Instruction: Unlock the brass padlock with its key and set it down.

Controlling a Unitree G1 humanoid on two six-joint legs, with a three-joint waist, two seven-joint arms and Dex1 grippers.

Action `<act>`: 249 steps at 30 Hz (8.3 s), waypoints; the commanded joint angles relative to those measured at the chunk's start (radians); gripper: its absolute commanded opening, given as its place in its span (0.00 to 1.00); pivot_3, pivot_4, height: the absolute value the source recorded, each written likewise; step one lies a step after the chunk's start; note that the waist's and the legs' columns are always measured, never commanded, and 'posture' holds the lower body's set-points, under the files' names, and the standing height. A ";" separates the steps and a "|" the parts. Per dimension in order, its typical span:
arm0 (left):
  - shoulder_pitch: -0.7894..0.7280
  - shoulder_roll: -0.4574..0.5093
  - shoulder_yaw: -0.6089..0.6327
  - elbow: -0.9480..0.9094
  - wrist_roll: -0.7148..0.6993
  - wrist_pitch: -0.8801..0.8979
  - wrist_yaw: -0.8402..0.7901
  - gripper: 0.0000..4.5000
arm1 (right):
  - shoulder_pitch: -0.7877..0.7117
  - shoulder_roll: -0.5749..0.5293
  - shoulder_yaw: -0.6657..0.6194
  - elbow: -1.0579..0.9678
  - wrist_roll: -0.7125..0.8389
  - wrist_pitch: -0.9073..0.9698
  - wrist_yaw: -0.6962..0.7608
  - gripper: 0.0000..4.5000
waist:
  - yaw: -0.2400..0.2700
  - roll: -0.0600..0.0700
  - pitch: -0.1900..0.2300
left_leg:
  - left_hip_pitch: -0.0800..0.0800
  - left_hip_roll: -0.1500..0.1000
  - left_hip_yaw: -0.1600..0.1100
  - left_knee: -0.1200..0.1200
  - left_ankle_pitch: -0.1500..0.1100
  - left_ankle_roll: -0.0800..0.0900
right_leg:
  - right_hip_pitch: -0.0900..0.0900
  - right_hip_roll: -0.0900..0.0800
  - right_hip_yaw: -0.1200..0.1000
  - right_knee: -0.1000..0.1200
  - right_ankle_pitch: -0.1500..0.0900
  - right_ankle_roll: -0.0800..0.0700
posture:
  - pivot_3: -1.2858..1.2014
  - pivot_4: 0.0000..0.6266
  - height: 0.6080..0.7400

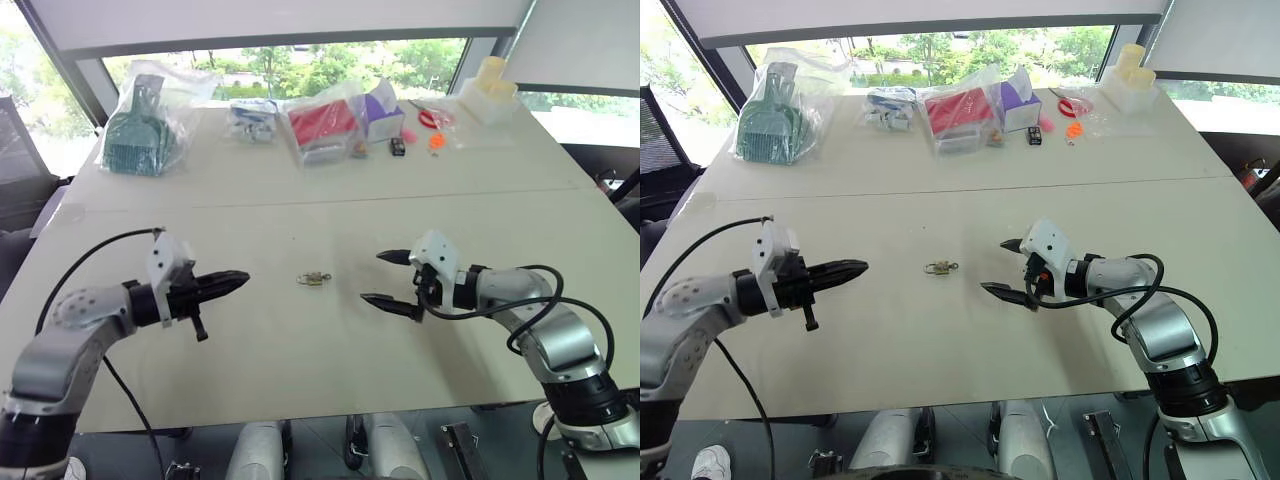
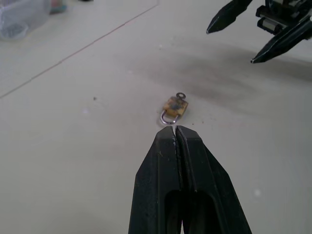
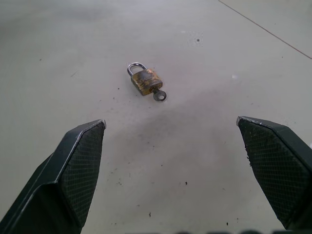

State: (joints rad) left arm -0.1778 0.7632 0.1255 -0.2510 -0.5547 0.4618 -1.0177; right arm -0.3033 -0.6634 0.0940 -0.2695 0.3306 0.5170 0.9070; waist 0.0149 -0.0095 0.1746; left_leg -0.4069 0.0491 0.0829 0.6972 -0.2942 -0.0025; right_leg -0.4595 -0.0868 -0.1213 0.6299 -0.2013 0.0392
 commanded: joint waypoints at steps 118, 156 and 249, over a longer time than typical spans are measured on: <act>-0.588 -0.252 -0.291 0.600 0.323 -0.253 -0.334 0.17 | -0.275 0.136 0.286 0.311 -0.876 -0.855 -0.373 0.64 | -0.006 -0.002 0.000 | 0.000 0.000 0.004 0.001 0.001 0.000 | 0.000 0.003 0.001 0.002 0.003 -0.001 | 0.52 0.24 1.00; -0.590 -0.275 -0.300 0.620 0.340 -0.274 -0.282 0.17 | -0.264 0.176 0.286 0.262 -0.879 -0.828 -0.336 0.01 | -0.005 -0.002 0.000 | 0.000 0.000 0.004 0.002 0.001 0.000 | 0.000 0.003 0.001 0.002 0.003 -0.001 | 0.52 0.24 1.00; -0.499 -0.169 -0.085 0.377 0.108 0.070 -0.195 0.72 | -0.316 0.114 0.269 0.435 -0.897 -1.166 -0.491 0.00 | -0.011 -0.002 0.000 | 0.001 0.001 0.004 0.001 0.001 -0.001 | 0.000 0.003 0.003 0.002 0.003 -0.001 | 0.52 0.24 1.00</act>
State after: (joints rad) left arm -0.6745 0.5901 0.0171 0.1677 -0.4201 0.5233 -1.2239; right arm -0.6067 -0.5491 0.3863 0.1812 -0.5863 -0.6450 0.4270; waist 0.0035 -0.0112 0.1745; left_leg -0.4059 0.0497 0.0868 0.6986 -0.2929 -0.0038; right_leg -0.4596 -0.0840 -0.1185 0.6323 -0.1983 0.0380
